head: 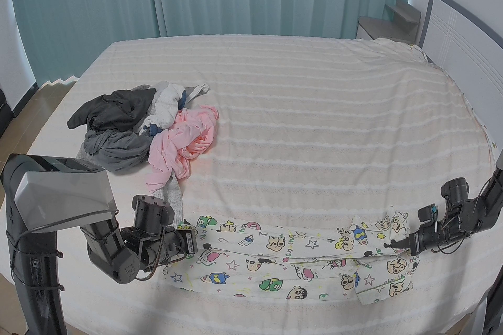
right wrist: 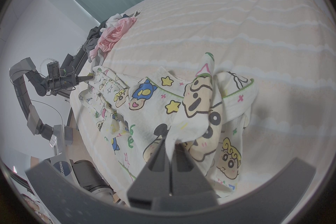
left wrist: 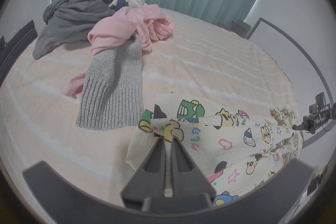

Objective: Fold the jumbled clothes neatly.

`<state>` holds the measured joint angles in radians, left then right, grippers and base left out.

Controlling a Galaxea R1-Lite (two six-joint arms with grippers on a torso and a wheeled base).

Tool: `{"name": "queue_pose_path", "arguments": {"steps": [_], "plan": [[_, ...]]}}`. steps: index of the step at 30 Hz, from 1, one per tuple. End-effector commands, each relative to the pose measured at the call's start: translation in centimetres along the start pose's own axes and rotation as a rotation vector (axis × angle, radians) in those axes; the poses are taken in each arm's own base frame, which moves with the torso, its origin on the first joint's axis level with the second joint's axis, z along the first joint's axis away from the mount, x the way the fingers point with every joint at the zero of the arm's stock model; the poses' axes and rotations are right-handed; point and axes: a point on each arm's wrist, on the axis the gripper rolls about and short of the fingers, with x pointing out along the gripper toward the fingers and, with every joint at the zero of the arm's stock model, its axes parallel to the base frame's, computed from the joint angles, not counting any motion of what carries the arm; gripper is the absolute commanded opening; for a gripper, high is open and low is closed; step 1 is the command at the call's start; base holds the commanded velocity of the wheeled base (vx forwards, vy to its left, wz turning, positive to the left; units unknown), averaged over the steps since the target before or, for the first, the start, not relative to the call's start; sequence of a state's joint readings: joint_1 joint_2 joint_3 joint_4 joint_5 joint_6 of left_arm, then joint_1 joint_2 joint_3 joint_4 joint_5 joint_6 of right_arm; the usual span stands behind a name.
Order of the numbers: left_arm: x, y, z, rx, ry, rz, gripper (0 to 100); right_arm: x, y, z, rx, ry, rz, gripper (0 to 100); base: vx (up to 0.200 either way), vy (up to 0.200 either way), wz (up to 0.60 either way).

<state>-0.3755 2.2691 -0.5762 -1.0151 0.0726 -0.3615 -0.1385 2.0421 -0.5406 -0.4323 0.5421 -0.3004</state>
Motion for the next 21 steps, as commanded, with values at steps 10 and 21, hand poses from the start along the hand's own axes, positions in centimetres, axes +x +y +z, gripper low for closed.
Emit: {"name": "queue_pose_path", "arguments": {"steps": [10,21], "plan": [[0.69,0.29,-0.94,-0.002,0.017,0.007,0,0.2,0.38,-0.64,0.021,0.046,0.017,0,0.0,0.0,0.0],[0.64,0.44,-1.3,-0.001,0.03,0.016,100,0.48,0.09,-0.68,0.04,0.089,-0.026,100,0.0,0.0,0.0]]}}
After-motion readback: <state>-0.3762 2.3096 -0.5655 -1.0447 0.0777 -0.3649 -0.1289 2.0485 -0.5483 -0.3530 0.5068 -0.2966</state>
